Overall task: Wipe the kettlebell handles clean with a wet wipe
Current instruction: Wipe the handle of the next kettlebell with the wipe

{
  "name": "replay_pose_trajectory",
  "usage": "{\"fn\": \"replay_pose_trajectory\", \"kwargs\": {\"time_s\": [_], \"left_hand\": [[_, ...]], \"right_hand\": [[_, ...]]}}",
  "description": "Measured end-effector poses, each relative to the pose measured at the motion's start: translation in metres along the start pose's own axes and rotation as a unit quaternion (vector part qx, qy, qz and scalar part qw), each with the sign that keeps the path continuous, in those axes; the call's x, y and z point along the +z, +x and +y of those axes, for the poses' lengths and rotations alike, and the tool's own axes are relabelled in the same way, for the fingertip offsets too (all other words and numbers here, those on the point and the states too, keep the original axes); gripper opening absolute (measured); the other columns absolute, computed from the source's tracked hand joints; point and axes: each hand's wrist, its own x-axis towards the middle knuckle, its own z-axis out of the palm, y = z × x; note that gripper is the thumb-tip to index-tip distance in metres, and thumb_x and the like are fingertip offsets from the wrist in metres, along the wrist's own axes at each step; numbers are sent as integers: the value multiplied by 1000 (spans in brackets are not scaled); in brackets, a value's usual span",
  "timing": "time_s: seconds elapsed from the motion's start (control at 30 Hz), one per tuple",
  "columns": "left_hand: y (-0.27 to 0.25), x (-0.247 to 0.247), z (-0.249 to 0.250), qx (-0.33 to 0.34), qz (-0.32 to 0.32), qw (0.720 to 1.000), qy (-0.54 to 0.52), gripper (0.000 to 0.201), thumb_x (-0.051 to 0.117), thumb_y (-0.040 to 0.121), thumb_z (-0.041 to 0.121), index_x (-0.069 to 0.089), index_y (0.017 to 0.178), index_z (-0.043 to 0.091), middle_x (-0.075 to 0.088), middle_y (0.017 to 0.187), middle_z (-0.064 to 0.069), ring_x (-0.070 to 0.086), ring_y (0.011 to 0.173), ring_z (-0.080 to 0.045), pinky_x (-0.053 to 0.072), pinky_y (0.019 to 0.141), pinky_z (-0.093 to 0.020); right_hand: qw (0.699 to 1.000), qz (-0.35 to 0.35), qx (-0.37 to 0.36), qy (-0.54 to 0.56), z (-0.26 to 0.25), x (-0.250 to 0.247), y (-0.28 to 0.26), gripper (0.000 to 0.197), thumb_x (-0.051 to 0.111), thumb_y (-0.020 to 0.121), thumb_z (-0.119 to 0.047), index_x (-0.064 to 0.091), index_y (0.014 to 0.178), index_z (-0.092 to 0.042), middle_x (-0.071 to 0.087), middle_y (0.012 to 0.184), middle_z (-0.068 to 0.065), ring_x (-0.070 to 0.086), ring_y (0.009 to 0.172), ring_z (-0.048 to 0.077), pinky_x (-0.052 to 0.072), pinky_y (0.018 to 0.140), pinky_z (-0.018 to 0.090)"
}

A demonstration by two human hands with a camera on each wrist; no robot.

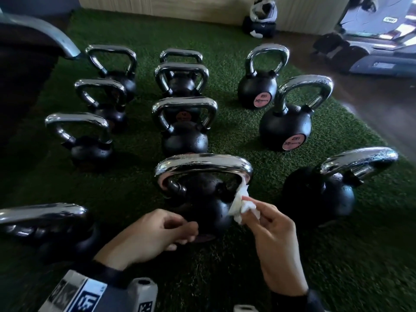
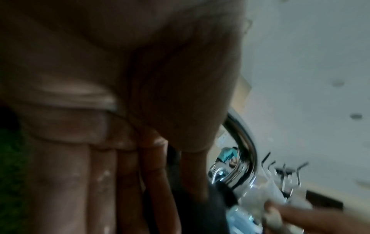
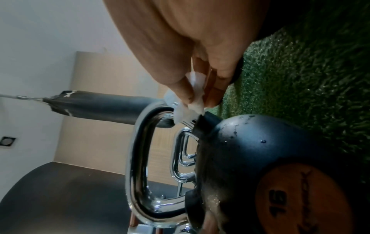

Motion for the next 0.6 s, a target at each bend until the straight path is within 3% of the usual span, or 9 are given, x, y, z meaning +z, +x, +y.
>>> {"fn": "replay_pose_trajectory", "kwargs": {"time_s": [0.03,0.1,0.2,0.27,0.4,0.5,0.6], "left_hand": [[-2,5,6,11,-23,998,-61,51,65,78,64,81,101,22,79,102,2,74,96,-10,58,89,-28],[-4,18,15,26,-22,983,-183,45,65,79,48,78,108,16,80,102,-1,75,94,-13,59,87,-27],[-4,32,17,75,-18,961,-264,37,59,86,39,78,113,21,79,109,-8,76,95,-20,61,88,-33],[-5,36,17,89,-19,952,-292,34,59,88,38,80,110,23,77,111,-14,76,95,-24,62,87,-35],[-3,33,15,75,-42,940,-331,34,63,85,31,81,99,5,76,107,-23,76,93,-26,63,82,-35],[-4,28,15,63,-63,930,-357,46,58,89,37,78,102,-3,73,110,-30,74,98,-32,64,81,-35],[-4,24,16,56,-60,925,-371,51,57,90,39,75,109,-5,73,114,-29,72,108,-37,64,81,-33]], "right_hand": [[1000,-23,-2,-8,-5,0,-7,25,76,89,-8,82,102,-30,77,102,2,71,90,40,56,81,53],[994,-109,-8,-16,-20,0,-19,27,78,87,-7,83,101,-30,78,100,3,69,88,43,54,76,47],[981,-188,-20,-39,-42,2,-25,24,84,81,-12,82,96,-31,80,90,0,75,82,25,60,76,38],[981,-175,-35,-74,-50,2,-25,24,88,76,-13,80,90,-31,80,86,-4,75,79,16,61,75,33],[979,-121,-78,-145,-51,4,-17,27,94,69,-19,74,86,-30,72,80,-5,66,68,14,57,63,33],[967,-94,-133,-194,-46,3,-9,28,91,63,-26,69,80,-31,58,78,-7,59,67,17,49,58,23],[964,-78,-148,-206,-43,6,-5,36,93,58,-18,64,75,-28,55,73,-6,56,64,15,42,56,17]]}}
